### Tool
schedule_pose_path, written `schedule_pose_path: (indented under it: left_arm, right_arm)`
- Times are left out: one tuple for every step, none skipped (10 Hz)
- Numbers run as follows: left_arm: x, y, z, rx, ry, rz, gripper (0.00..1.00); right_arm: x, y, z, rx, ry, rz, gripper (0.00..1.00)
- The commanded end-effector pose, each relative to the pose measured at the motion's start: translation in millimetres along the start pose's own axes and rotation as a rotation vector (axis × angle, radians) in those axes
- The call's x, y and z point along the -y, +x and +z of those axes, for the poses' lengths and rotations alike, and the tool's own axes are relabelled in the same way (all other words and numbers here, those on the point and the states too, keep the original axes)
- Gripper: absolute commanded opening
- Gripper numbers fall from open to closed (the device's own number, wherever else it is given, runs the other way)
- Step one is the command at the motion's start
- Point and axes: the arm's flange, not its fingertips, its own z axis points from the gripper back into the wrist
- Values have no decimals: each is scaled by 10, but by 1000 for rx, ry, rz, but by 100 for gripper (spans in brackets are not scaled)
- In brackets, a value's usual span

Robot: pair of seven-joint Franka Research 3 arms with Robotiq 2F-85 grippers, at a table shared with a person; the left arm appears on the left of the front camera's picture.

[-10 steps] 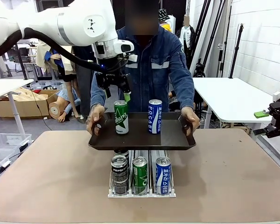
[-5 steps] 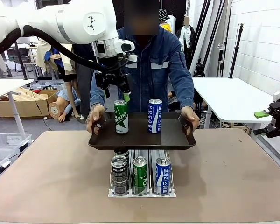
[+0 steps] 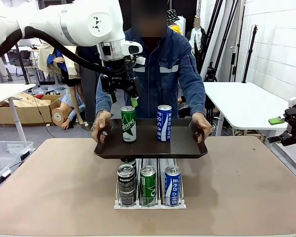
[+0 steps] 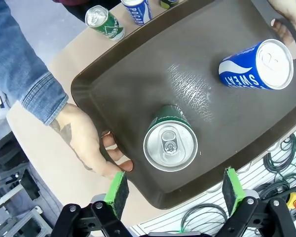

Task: Retrieve and hand over the desired beverage to the person.
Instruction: Place the picked can on the Handle tray extended by the person.

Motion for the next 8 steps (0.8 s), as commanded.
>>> schedule_pose_path:
  left_arm:
    - [-4,1,11,13,-6,-10,100]
    - [-4,1,11,13,-6,-10,100]
    - [-4,1,11,13,-6,-10,100]
    - [-4,1,11,13,-6,-10,100]
    - [-4,1,11,13,-6,-10,100]
    - [-4,1,11,13,-6,-10,100]
    - [-4,1,11,13,-6,-10,100]
    - [-4,1,11,13,-6,-10,100]
  right_arm:
    - [-1,6,-7,3,-5,-5,100]
    - [-1,6,-7,3,-5,-5,100]
    - [-1,6,-7,3,-5,-5,100]
    - [-1,6,-7,3,-5,-5,100]
    - [-1,6,-7,3,-5,-5,100]
    - [-1,6,-7,3,-5,-5,100]
    - [-1,6,-7,3,-5,-5,100]
    - [-1,6,-7,3,-5,-5,100]
